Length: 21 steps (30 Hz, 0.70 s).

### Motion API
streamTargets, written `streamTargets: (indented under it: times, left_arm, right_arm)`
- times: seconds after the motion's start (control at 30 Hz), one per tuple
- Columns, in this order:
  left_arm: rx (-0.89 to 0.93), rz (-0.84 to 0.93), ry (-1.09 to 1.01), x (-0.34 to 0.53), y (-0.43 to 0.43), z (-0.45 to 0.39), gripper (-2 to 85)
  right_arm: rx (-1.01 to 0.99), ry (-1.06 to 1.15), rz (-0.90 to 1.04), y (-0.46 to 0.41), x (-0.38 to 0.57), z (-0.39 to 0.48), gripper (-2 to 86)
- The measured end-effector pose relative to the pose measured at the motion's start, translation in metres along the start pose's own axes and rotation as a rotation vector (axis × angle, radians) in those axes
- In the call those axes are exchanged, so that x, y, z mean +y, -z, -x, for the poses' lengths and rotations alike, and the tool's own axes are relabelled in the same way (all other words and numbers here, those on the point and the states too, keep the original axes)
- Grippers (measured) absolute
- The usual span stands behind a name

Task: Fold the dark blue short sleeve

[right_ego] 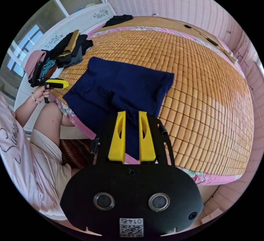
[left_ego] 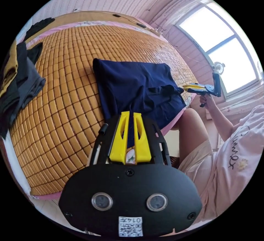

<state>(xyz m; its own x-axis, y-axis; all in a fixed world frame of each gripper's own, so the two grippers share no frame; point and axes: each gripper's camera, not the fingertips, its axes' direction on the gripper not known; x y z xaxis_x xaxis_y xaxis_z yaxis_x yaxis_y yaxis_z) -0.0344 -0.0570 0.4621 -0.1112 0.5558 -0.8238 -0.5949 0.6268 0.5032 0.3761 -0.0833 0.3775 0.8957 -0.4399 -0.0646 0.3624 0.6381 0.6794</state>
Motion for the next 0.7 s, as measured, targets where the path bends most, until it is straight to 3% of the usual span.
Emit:
streamTargets:
  times: [0.17,0.27,0.4,0.53,0.7]
  left_arm:
    - [0.002,-0.019,-0.035,-0.038,-0.044,-0.030,7.6]
    - [-0.013,0.096,-0.044,-0.044,-0.082,-0.035,6.1]
    - [-0.037,0.085,-0.112,-0.026,-0.070,-0.047,0.5]
    - [0.128,0.043,-0.242,0.015,-0.044,-0.066,0.1]
    - [0.161,0.203,-0.268,0.068,-0.046,-0.083,3.1]
  right_arm:
    - [-0.046,0.030,0.076,-0.044,-0.043,0.027,9.2]
    - [0.034,0.022,0.121,-0.052,-0.053,0.036,3.4]
    - [-0.056,0.099,0.110,-0.038,-0.051,0.051,2.0]
    - [-0.091,0.194,0.163,-0.028,-0.042,0.072,2.9]
    - [-0.127,0.269,0.328,-0.036,-0.039,0.091,6.3]
